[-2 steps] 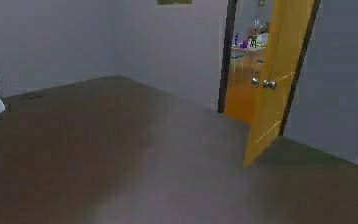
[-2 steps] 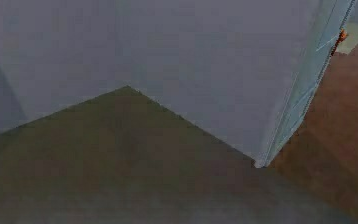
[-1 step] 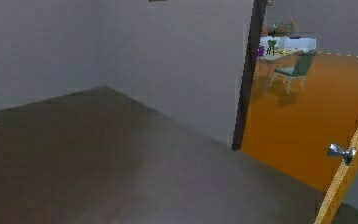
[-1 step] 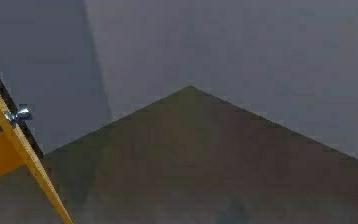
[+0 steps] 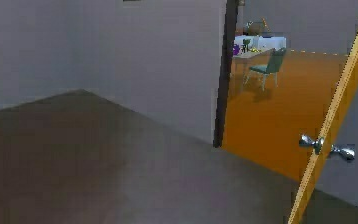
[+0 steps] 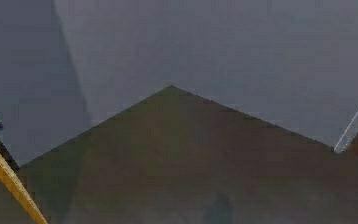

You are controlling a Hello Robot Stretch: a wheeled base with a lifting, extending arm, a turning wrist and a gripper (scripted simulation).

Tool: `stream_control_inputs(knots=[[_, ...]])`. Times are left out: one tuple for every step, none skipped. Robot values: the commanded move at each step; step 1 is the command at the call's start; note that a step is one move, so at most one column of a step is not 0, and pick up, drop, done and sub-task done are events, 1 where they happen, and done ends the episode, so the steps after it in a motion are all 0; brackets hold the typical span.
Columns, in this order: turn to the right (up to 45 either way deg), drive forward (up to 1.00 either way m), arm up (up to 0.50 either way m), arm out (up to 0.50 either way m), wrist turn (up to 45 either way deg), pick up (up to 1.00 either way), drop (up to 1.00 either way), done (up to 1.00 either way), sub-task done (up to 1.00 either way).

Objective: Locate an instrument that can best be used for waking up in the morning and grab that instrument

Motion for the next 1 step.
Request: stream_control_inputs(knots=[[0.0,0.5,0.0,0.0,0.0,0.0,0.0,0.0,0.0]])
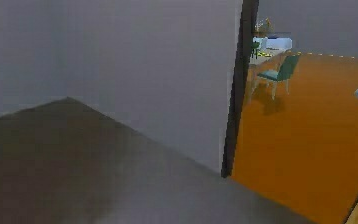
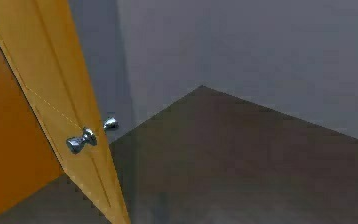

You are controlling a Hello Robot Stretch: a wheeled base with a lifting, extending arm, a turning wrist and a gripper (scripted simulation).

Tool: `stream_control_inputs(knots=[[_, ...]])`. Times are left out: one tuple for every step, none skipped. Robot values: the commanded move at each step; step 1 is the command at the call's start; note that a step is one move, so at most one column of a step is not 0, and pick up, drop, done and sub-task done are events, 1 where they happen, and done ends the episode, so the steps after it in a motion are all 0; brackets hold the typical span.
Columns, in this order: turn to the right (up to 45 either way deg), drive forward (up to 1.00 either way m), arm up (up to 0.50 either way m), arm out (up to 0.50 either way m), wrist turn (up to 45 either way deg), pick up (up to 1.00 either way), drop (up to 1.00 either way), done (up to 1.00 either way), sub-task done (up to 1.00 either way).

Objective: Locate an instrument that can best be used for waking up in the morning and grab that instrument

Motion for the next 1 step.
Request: stream_control_inputs(knots=[[15.0,0.0,0.0,0.0,0.0,0.0,0.0,0.0,0.0]])
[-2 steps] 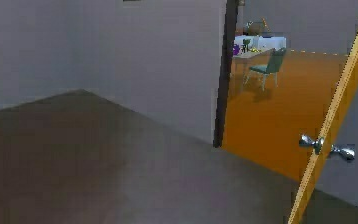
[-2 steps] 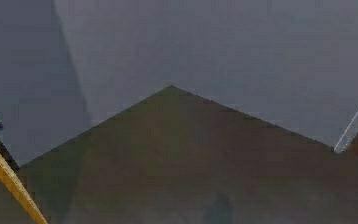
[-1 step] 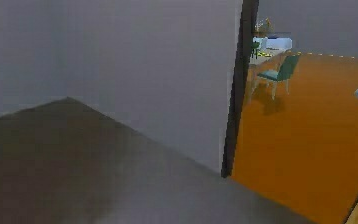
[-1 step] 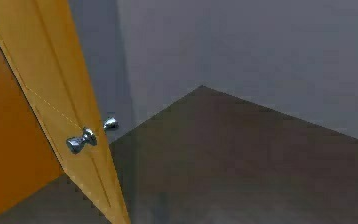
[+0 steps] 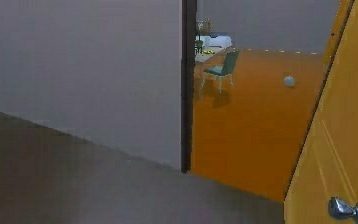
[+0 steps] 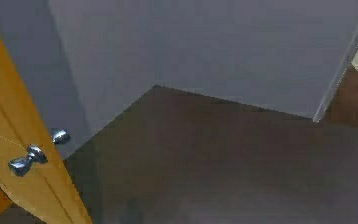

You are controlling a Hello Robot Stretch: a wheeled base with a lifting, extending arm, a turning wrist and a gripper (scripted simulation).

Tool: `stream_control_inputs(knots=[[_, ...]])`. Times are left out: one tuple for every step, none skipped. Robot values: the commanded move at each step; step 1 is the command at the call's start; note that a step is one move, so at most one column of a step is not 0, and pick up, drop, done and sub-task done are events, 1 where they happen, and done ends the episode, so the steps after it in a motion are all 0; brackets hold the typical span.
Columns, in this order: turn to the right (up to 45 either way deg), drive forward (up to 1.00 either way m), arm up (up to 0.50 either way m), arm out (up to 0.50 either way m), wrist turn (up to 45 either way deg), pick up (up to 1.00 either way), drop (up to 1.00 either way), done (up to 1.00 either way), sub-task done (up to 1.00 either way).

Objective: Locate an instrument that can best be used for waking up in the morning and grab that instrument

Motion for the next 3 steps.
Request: stream_control_inputs(knots=[[0.0,0.5,0.0,0.0,0.0,0.0,0.0,0.0,0.0],[15.0,0.0,0.0,0.0,0.0,0.0,0.0,0.0,0.0],[0.0,1.0,0.0,0.0,0.0,0.0,0.0,0.0,0.0]])
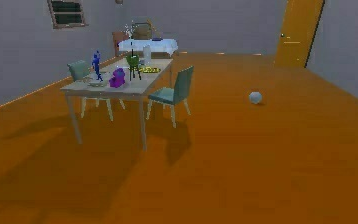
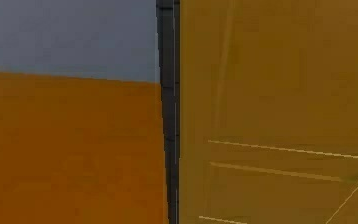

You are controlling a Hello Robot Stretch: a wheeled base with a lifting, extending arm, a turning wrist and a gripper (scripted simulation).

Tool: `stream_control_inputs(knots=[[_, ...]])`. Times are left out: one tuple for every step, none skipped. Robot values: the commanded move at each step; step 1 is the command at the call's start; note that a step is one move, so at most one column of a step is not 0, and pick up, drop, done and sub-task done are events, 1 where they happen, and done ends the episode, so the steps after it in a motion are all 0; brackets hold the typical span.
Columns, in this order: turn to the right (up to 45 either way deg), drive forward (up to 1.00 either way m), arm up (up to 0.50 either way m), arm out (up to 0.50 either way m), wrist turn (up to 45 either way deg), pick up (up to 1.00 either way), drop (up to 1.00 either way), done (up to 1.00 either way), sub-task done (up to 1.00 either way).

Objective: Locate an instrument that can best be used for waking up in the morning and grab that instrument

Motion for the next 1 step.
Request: stream_control_inputs(knots=[[6.0,0.0,0.0,0.0,0.0,0.0,0.0,0.0,0.0]])
